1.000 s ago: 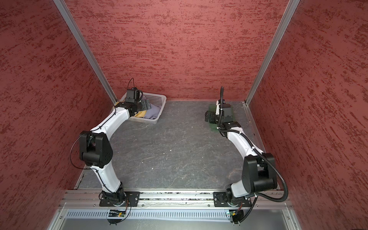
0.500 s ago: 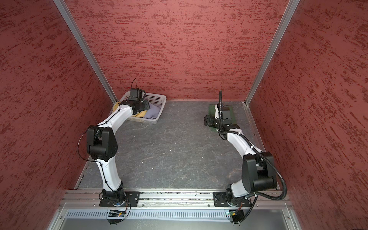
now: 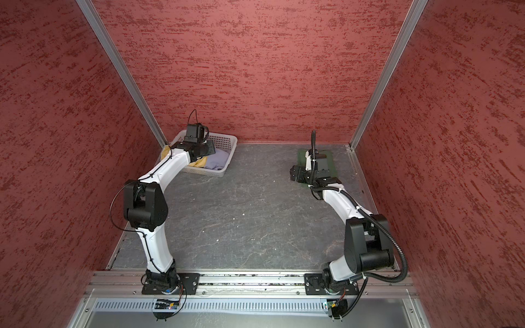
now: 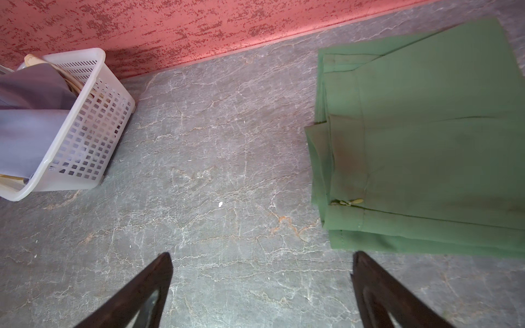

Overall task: Fold and stack skirts
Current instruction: Pick up the skirt from the basket.

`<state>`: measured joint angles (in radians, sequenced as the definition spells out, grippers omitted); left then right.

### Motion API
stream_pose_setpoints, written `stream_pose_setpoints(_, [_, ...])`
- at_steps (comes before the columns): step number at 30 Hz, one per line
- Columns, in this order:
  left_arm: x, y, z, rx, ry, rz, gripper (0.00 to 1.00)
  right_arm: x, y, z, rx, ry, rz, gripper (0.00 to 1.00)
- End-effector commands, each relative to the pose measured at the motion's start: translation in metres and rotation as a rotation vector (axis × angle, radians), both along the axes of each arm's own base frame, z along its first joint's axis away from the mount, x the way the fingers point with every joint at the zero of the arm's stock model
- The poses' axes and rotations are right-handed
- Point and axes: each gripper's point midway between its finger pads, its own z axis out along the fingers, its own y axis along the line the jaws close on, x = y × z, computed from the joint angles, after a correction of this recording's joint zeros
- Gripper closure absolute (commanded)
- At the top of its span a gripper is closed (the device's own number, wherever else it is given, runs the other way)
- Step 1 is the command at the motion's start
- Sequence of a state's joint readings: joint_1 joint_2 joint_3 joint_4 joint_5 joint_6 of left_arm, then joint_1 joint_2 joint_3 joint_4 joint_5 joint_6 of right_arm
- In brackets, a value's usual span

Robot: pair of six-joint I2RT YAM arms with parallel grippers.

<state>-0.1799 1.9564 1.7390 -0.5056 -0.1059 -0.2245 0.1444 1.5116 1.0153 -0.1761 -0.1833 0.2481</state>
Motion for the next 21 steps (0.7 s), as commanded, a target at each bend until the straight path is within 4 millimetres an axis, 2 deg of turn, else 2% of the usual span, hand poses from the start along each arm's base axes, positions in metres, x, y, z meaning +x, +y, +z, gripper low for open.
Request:
stream_pose_setpoints(1, [0.000, -0.021, 0.087, 0.003, -0.207, -0.082, 1.00, 0.000, 0.008, -0.007, 0.022, 0.016, 0.021, 0.01])
stream_pose_setpoints(7, [-0.013, -0.037, 0.134, 0.038, -0.326, -0.130, 1.00, 0.000, 0.011, -0.012, 0.027, 0.027, 0.032, 0.01])
stream_pose_setpoints(9, [-0.016, -0.041, 0.143, 0.048, -0.353, -0.145, 1.00, 0.000, 0.013, -0.013, 0.030, 0.032, 0.038, 0.01])
stream_pose_setpoints(11, [-0.017, -0.041, 0.144, 0.059, -0.353, -0.144, 0.90, 0.000, 0.014, -0.016, 0.033, 0.039, 0.043, 0.01])
stream_pose_setpoints(12, [-0.016, -0.038, 0.143, 0.067, -0.346, -0.130, 0.91, 0.000, 0.016, -0.016, 0.034, 0.042, 0.047, 0.01])
stream_pose_setpoints(14, [-0.016, -0.036, 0.139, 0.072, -0.334, -0.122, 1.00, -0.001, 0.016, -0.016, 0.035, 0.043, 0.050, 0.01])
stream_pose_setpoints(16, [-0.019, -0.041, 0.141, 0.054, -0.344, -0.140, 1.00, -0.002, 0.017, -0.017, 0.033, 0.045, 0.052, 0.01])
stream_pose_setpoints(21, [-0.023, -0.058, 0.167, 0.014, -0.436, -0.188, 1.00, -0.003, 0.018, -0.017, 0.030, 0.047, 0.055, 0.01])
